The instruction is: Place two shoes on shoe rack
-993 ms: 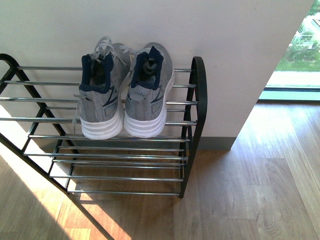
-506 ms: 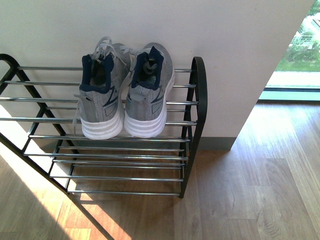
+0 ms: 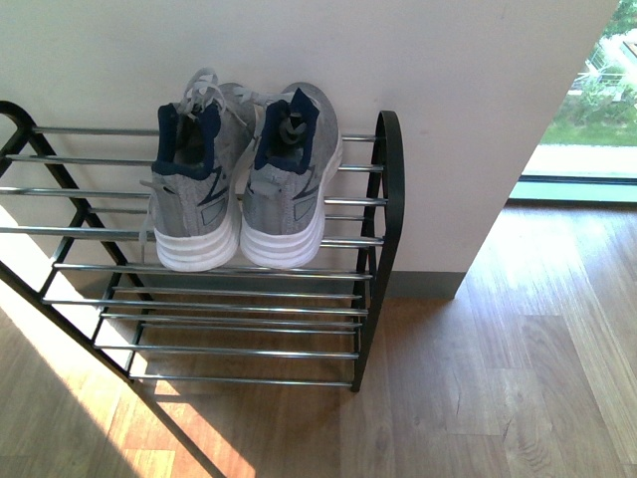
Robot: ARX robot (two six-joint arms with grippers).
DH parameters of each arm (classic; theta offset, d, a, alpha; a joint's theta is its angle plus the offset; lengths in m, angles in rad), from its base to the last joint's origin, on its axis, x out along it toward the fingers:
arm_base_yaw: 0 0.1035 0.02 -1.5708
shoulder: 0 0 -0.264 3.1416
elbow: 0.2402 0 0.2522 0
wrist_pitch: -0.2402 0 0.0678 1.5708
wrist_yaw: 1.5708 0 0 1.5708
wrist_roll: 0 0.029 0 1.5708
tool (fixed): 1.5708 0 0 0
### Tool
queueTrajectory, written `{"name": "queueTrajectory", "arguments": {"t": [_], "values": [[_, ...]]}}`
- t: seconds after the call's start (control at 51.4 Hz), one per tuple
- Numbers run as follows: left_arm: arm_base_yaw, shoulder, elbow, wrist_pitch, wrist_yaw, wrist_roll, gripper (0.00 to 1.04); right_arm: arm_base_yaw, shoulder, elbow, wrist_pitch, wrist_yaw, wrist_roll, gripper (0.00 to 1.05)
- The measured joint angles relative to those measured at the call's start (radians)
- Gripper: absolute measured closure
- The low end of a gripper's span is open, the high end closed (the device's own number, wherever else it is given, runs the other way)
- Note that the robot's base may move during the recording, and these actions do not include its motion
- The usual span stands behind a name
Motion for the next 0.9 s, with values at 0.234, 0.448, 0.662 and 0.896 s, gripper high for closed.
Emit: {"name": "queueTrajectory", "arguments": {"t": [0.234,0.448,0.662,0.896], "values": [[0.0,0.0,0.0,0.0,0.001,0.0,0.21,0.0,0.0,0.0,0.0,0.001,0.0,0.09],[0.0,0.0,0.0,0.0,0.002,0.002,0.09,0.0,-0.001,0.0,0.0,0.002,0.0,0.09],[0.001,0.0,0.0,0.0,0.004,0.002,0.09,0.0,0.0,0.0,-0.001,0.005,0.0,0.09],[0.001,0.0,0.0,0.0,0.003,0.003,0.09,0.0,0.0,0.0,-0.001,0.004,0.0,0.09]]}}
